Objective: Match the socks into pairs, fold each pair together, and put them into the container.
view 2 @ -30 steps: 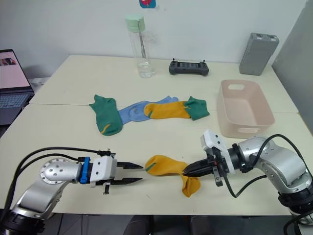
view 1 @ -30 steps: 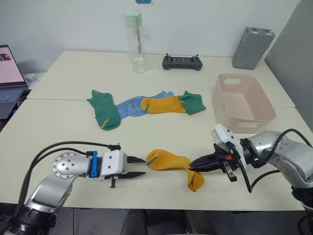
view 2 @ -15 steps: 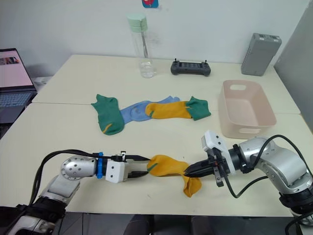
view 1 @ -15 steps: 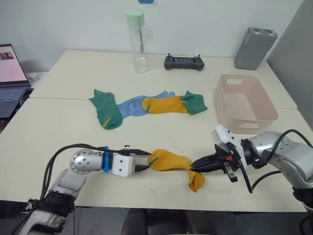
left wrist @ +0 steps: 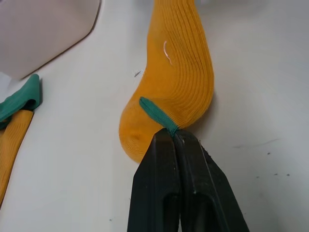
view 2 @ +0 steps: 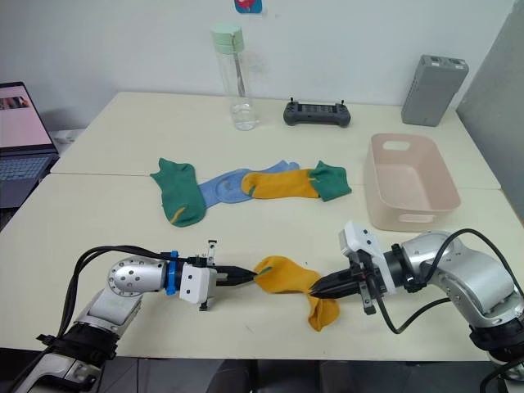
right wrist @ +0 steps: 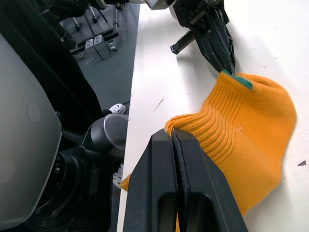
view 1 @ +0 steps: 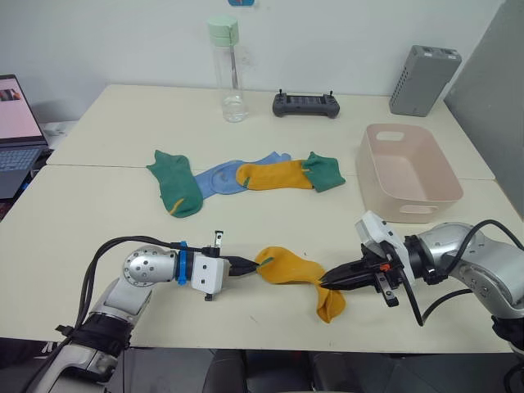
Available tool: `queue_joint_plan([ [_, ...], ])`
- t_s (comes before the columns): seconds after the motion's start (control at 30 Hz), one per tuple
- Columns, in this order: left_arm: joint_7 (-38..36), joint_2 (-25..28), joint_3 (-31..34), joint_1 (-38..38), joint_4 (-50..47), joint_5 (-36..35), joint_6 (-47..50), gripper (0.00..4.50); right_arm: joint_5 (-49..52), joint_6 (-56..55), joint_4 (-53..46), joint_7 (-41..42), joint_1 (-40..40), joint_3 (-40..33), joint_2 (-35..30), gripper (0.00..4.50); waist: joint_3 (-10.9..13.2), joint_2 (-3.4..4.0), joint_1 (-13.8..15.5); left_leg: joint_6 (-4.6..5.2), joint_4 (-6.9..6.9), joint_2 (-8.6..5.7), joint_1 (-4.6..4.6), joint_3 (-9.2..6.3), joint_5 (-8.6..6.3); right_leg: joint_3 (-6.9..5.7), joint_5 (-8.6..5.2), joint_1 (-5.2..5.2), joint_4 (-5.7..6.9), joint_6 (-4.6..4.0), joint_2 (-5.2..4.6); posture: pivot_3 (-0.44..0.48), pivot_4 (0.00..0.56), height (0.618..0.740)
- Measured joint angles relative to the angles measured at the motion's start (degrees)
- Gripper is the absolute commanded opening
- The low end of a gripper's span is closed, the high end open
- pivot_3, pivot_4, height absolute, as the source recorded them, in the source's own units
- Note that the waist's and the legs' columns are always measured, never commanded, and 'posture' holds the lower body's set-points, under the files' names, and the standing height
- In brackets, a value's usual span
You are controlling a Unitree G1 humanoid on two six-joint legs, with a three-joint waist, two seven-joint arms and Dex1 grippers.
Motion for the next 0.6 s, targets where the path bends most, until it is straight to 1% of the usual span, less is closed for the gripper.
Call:
queue_joint_plan([
  [0.13, -0.22, 2.30, 2.24, 1.51, -4.04, -3.81, 5.25, 0.02, -0.45, -0.80, 0.53, 0.03, 0.05, 0.00, -0.11, 0.00, 0.00, 0.00, -0.15, 0.00, 0.00, 0.01, 0.00, -0.01, 0.00, -0.01, 0.00, 0.00, 0.01, 0.00, 0.00, 0.000, 0.150, 0.740],
  [0.2, -1.45, 4.52, 3.01, 2.81, -7.09, -5.47, 7.04, 0.02, -1.16, -1.54, 0.60, 0.09, 0.02, 0.08, -0.15, 0.00, 0.00, 0.00, -0.23, 0.00, -0.01, 0.01, 0.00, 0.00, 0.00, 0.00, -0.01, -0.01, -0.01, -0.01, 0.00, 0.000, 0.150, 0.740],
  [0.3, -5.41, 11.80, 4.46, 7.40, -14.44, -8.87, 11.61, 0.02, -2.11, -3.36, 0.22, 0.70, 0.43, 0.48, -0.74, 0.00, 0.01, 0.01, -0.49, 0.00, -0.11, 0.02, 0.01, 0.02, 0.00, 0.00, -0.05, -0.04, -0.01, -0.08, 0.00, 0.000, 0.150, 0.740],
  [0.37, -6.59, 15.95, 6.49, 10.40, -20.08, -12.63, 18.26, 0.02, -2.25, -3.68, -0.61, 1.48, 0.72, 0.80, -1.65, 0.00, 0.02, 0.03, -0.46, 0.00, -0.13, 0.03, 0.01, 0.00, 0.00, -0.03, -0.08, -0.06, 0.02, -0.12, -0.01, 0.000, 0.150, 0.740],
  [0.5, -5.97, 24.60, 11.27, 17.72, -33.24, -24.10, 38.15, 0.02, -1.48, -3.24, -4.32, 3.53, 2.33, 1.06, -4.71, 0.00, 0.03, 0.03, -0.42, -0.01, -0.13, 0.05, 0.03, -0.01, -0.01, -0.06, -0.11, -0.04, 0.01, -0.14, -0.02, 0.000, 0.150, 0.740],
  [0.53, -5.94, 26.17, 12.29, 18.98, -35.39, -26.12, 41.91, 0.02, -1.01, -2.83, -4.50, 3.88, 2.38, 1.07, -5.04, 0.00, 0.03, 0.03, -0.37, -0.01, -0.13, 0.05, 0.05, -0.01, 0.00, -0.07, -0.13, -0.05, 0.01, -0.18, -0.03, 0.000, 0.150, 0.740],
  [0.57, -5.58, 27.12, 13.10, 19.82, -37.26, -28.40, 45.81, 0.02, -0.66, -2.32, -4.52, 3.97, 2.38, 1.07, -5.13, 0.00, 0.03, 0.03, -0.36, 0.00, -0.12, 0.05, 0.07, -0.01, 0.00, -0.06, -0.26, -0.04, 0.01, -0.42, -0.03, 0.000, 0.150, 0.740],
  [0.6, -4.78, 27.57, 13.46, 20.21, -38.80, -30.56, 49.70, 0.02, -0.50, -2.08, -4.34, 4.03, 2.34, 1.19, -5.13, 0.00, 0.03, 0.03, -0.36, 0.00, -0.10, 0.05, 0.09, 0.00, 0.00, -0.05, -0.28, -0.03, 0.02, -0.45, -0.03, 0.000, 0.150, 0.740],
])
